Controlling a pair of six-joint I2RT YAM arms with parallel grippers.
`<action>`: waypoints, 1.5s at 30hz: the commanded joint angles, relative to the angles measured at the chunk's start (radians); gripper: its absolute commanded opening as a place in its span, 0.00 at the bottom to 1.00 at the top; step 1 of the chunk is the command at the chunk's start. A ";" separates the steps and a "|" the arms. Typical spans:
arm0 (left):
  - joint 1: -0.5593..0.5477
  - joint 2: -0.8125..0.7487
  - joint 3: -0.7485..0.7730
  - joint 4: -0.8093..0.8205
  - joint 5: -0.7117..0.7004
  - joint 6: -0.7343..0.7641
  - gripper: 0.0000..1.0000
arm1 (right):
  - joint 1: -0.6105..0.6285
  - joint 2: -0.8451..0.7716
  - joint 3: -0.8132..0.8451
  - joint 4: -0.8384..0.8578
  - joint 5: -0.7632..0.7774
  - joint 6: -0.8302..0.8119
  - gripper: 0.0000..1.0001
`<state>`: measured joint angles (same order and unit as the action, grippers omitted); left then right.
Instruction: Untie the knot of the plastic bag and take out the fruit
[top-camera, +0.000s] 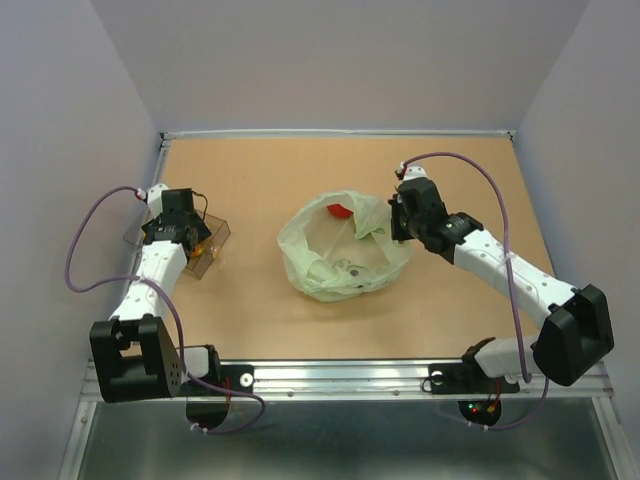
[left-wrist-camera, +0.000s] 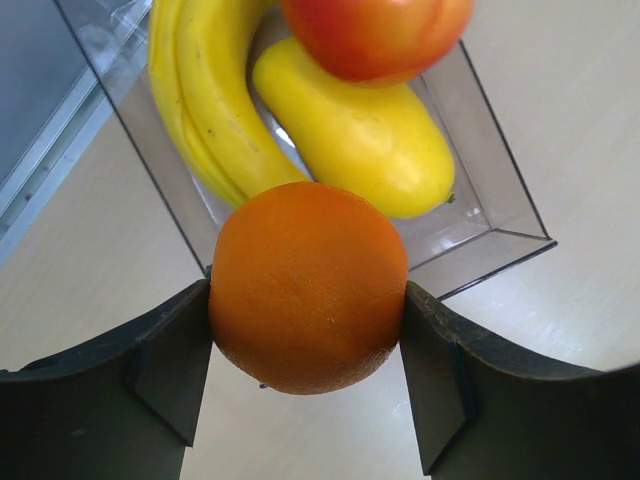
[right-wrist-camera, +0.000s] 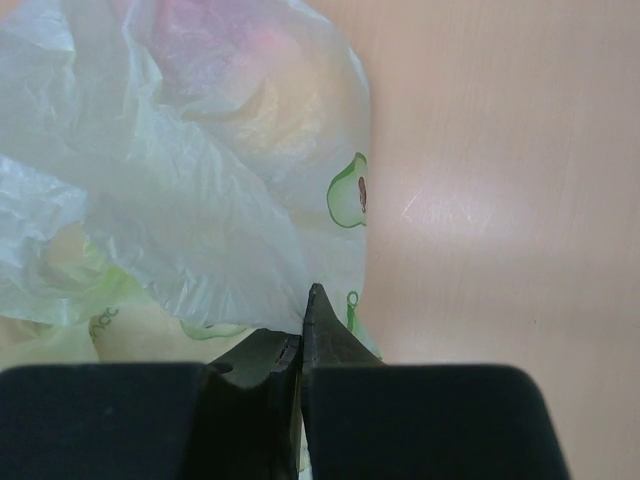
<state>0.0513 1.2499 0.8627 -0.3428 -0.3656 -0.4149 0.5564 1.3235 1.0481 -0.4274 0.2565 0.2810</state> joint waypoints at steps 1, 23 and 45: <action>0.010 -0.082 -0.008 -0.010 -0.038 -0.025 0.24 | -0.006 0.023 0.041 0.001 0.033 0.000 0.01; 0.010 0.020 0.007 -0.091 0.014 -0.077 0.21 | -0.006 -0.041 0.001 -0.001 -0.063 -0.089 0.01; 0.010 -0.078 0.054 -0.133 0.162 -0.019 0.99 | -0.006 -0.037 0.073 0.015 -0.023 -0.089 0.01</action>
<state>0.0608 1.2568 0.8436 -0.4366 -0.2314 -0.4641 0.5564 1.2842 1.0531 -0.4416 0.2115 0.2104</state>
